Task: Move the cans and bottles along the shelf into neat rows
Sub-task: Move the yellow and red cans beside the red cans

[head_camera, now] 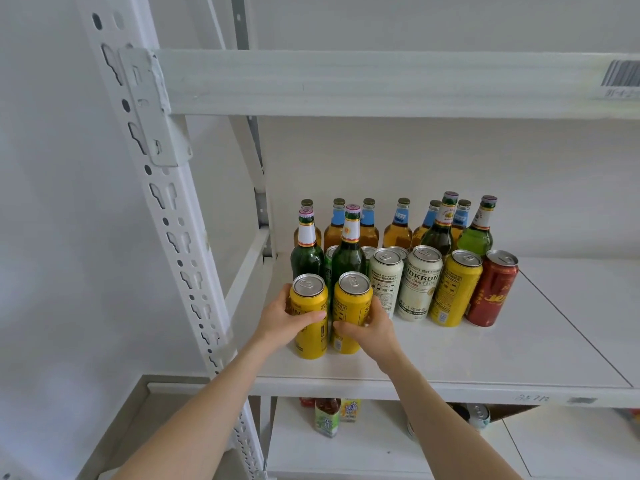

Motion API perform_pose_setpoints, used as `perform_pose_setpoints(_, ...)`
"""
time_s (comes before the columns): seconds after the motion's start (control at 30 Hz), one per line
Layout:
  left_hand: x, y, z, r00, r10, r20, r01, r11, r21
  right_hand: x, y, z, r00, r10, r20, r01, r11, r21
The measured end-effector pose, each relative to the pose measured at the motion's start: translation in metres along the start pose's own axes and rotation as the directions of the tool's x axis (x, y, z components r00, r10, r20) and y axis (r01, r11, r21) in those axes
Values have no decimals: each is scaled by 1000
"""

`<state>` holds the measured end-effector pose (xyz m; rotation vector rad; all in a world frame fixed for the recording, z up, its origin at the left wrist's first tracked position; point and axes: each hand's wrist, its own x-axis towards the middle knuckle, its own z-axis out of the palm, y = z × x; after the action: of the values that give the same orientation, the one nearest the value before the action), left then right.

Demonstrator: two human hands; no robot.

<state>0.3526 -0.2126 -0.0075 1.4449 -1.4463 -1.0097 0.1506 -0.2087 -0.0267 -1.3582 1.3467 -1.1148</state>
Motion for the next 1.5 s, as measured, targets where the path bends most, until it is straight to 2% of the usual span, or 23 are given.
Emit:
perform_pose_setpoints(0.33,-20,-1,-1,991,-50,-127,28,985,-173,-16,5,-13,998,48,-44,-42,992,122)
perform_pose_setpoints(0.6,-43,7,-5,986,-63,-157,38,987,-159,-39,-2,-17,992,86,-94,-70,985,155)
perform_pose_setpoints(0.9,-66,15,6,994,-34,-106,19,990,-142,-69,-7,-36,985,89,-149,-73,991,113)
perform_pose_setpoints(1.2,-83,41,47,997,13,-70,-22,992,-121,-93,-1,-87,975,63,-211,-50,996,70)
perform_pose_setpoints(1.5,-109,79,140,997,11,-76,-21,992,-127,-117,8,-185,981,22,-195,-13,999,47)
